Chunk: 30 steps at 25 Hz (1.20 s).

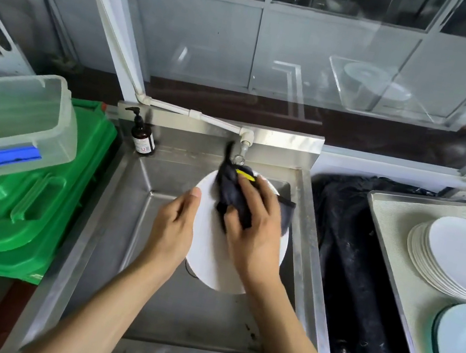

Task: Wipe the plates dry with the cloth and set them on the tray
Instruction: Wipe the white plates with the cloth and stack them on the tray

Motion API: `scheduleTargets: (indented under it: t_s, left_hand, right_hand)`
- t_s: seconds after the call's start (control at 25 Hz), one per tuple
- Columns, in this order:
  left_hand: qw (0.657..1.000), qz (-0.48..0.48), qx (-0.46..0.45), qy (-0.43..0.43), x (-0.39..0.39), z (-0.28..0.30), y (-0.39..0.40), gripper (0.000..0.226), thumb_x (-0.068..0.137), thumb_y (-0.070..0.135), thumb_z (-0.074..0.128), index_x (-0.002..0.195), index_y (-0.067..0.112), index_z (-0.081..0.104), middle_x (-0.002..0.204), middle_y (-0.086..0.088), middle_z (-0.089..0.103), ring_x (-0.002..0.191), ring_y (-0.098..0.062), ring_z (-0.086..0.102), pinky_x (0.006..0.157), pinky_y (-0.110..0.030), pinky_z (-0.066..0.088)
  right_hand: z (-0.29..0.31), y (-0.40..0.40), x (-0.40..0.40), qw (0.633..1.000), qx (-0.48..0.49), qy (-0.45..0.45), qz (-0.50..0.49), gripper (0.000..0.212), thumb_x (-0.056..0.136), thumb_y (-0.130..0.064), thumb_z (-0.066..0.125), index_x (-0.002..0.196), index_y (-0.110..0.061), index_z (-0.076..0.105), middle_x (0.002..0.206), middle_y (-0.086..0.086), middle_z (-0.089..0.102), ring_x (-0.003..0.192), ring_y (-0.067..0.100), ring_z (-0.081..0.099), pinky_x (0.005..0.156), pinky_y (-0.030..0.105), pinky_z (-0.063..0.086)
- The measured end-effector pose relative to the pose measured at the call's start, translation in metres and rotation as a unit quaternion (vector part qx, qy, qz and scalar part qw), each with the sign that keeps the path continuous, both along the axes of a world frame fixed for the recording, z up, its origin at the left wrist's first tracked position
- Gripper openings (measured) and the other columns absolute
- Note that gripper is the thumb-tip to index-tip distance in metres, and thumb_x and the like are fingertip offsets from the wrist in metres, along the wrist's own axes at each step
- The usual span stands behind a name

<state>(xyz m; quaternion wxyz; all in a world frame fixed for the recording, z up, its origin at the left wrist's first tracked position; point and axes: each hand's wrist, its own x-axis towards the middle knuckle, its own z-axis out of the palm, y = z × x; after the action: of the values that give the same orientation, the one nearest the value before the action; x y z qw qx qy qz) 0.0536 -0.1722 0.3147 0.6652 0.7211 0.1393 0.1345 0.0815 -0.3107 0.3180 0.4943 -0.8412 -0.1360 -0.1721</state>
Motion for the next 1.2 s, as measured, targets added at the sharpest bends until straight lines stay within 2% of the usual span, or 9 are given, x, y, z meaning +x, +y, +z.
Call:
scheduleTargets:
  t_s: [0.12,0.28,0.36,0.44,0.52,0.72,0.92,1.12,1.2]
  left_hand:
    - [1.0,-0.004,0.019,0.004,0.0,0.008,0.0,0.035,0.097,0.049,0.046,0.069,0.038,0.063,0.058,0.019,0.054,0.056,0.003,0.043,0.052,-0.012,0.036]
    - [1.0,-0.007,0.009,0.0,0.006,0.007,0.002,0.029,0.095,0.036,0.046,0.078,0.037,0.07,0.074,0.02,0.069,0.071,0.005,0.056,0.066,-0.012,0.044]
    - [1.0,-0.009,0.0,0.004,0.005,0.004,0.009,0.03,0.096,0.044,0.048,0.085,0.028,0.07,0.077,0.018,0.068,0.074,0.002,0.056,0.069,-0.016,0.045]
    - [1.0,-0.015,0.016,0.013,0.004,0.003,0.014,0.047,0.093,0.059,0.048,0.08,0.015,0.06,0.069,0.013,0.054,0.066,-0.005,0.045,0.063,-0.026,0.039]
    - [0.999,-0.012,0.032,0.01,0.005,0.009,0.012,0.048,0.092,0.061,0.047,0.067,0.02,0.046,0.061,0.015,0.037,0.059,-0.007,0.033,0.054,-0.024,0.029]
    - [0.999,0.001,0.04,0.008,0.01,0.012,0.013,0.032,0.097,0.041,0.043,0.074,0.035,0.065,0.068,0.017,0.064,0.066,-0.003,0.052,0.062,-0.019,0.043]
    - [0.996,0.011,0.08,0.025,0.006,0.013,0.02,0.044,0.099,0.051,0.044,0.062,0.027,0.039,0.054,0.012,0.032,0.054,-0.008,0.028,0.048,-0.023,0.023]
    - [0.998,0.015,0.056,0.019,0.015,0.011,0.015,0.032,0.103,0.041,0.043,0.083,0.029,0.065,0.073,0.009,0.069,0.071,-0.011,0.06,0.07,-0.03,0.048]
    - [0.997,0.017,0.077,0.01,0.013,0.013,0.017,0.039,0.104,0.041,0.042,0.07,0.036,0.06,0.058,0.017,0.057,0.056,-0.002,0.048,0.055,-0.018,0.038]
  right_hand:
    - [0.006,0.002,0.005,0.998,0.021,0.027,-0.061,0.051,0.092,-0.009,0.062,0.142,-0.018,0.06,0.152,-0.003,0.048,0.14,0.015,0.043,0.118,0.038,0.034]
    - [0.007,0.023,-0.006,0.998,-0.018,-0.044,0.045,0.051,0.091,-0.014,0.06,0.142,-0.018,0.06,0.153,-0.001,0.048,0.142,0.018,0.044,0.119,0.042,0.035]
    - [0.006,0.015,0.004,0.998,-0.024,-0.048,0.025,0.05,0.092,-0.013,0.061,0.141,-0.017,0.061,0.152,0.0,0.048,0.139,0.021,0.046,0.118,0.043,0.036]
    - [0.005,0.004,0.014,0.999,-0.007,-0.002,-0.05,0.048,0.093,-0.009,0.061,0.141,-0.017,0.061,0.153,-0.001,0.047,0.138,0.022,0.044,0.116,0.045,0.036]
    - [0.006,0.005,0.014,0.998,0.011,0.023,-0.061,0.048,0.095,-0.009,0.059,0.143,-0.019,0.059,0.154,-0.003,0.045,0.14,0.018,0.042,0.117,0.042,0.035]
    - [0.0,0.031,-0.009,0.998,-0.012,-0.011,0.06,0.05,0.097,-0.017,0.054,0.146,-0.026,0.054,0.157,-0.008,0.041,0.146,0.007,0.036,0.121,0.031,0.03]
    - [-0.01,0.006,0.001,0.995,0.021,0.075,-0.061,0.047,0.098,-0.01,0.058,0.144,-0.019,0.058,0.155,-0.004,0.044,0.142,0.012,0.04,0.12,0.041,0.033]
    - [-0.017,0.034,-0.035,0.996,-0.036,0.035,0.069,0.045,0.101,-0.023,0.055,0.146,-0.018,0.056,0.158,0.0,0.042,0.152,0.014,0.03,0.124,0.031,0.026]
    - [-0.02,0.023,-0.029,0.998,0.01,0.069,0.001,0.046,0.101,-0.023,0.054,0.147,-0.023,0.055,0.158,-0.001,0.042,0.149,0.011,0.034,0.123,0.028,0.027]
